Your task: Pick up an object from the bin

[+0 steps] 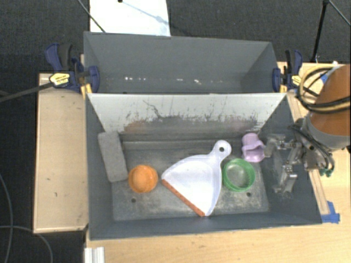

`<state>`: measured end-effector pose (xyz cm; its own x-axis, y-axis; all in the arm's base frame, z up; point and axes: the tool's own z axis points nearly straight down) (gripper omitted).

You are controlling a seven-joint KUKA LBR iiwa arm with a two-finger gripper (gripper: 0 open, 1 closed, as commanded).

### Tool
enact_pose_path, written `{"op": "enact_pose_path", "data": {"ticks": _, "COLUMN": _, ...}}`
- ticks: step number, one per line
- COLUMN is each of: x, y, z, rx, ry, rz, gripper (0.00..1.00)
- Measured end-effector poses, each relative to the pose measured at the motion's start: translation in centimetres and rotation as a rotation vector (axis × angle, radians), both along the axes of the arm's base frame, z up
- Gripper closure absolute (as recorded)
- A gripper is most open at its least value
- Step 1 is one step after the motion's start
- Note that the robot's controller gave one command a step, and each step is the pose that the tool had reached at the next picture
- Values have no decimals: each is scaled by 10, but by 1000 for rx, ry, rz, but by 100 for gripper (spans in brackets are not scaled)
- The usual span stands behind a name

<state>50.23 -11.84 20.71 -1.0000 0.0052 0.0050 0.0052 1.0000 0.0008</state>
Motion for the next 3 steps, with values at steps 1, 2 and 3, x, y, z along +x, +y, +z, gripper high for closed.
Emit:
{"op": "enact_pose_path", "data": {"ticks": 1, "x": 2, "y": 1, "z": 5, "rx": -2, "ry": -8, "rz": 5, "gripper": 0}}
{"op": "enact_pose_path", "data": {"ticks": 2, "x": 32, "y": 10, "z": -42, "rx": -4, "ry": -16, "rz": 202, "gripper": 0}}
{"op": "enact_pose_path", "data": {"ticks": 3, "x": 78, "y": 14, "z": -58, "rx": 1, "ry": -7, "rz": 526, "gripper": 0}}
